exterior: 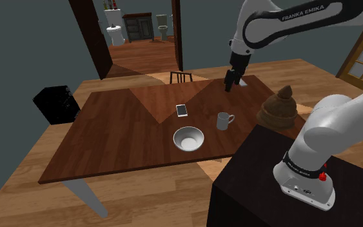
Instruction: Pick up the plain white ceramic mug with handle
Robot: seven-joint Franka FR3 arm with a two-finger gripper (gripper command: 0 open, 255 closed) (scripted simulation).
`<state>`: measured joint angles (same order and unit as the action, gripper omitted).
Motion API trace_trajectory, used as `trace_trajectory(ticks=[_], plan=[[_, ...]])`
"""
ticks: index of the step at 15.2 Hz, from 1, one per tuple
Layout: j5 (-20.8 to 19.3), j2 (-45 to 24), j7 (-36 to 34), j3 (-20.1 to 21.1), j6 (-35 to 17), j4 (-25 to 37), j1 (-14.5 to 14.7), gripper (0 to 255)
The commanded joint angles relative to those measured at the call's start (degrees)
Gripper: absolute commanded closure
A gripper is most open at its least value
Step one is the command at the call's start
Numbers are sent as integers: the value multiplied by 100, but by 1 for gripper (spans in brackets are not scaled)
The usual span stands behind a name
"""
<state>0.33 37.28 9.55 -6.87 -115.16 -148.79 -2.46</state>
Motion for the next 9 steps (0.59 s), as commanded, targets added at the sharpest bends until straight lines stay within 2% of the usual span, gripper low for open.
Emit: trace_trajectory(ticks=[1, 9], plan=[[-58, -279, 158, -101, -431, -144, -21, 0], [-150, -1736, 861, -561, -2155, -434, -66, 0]])
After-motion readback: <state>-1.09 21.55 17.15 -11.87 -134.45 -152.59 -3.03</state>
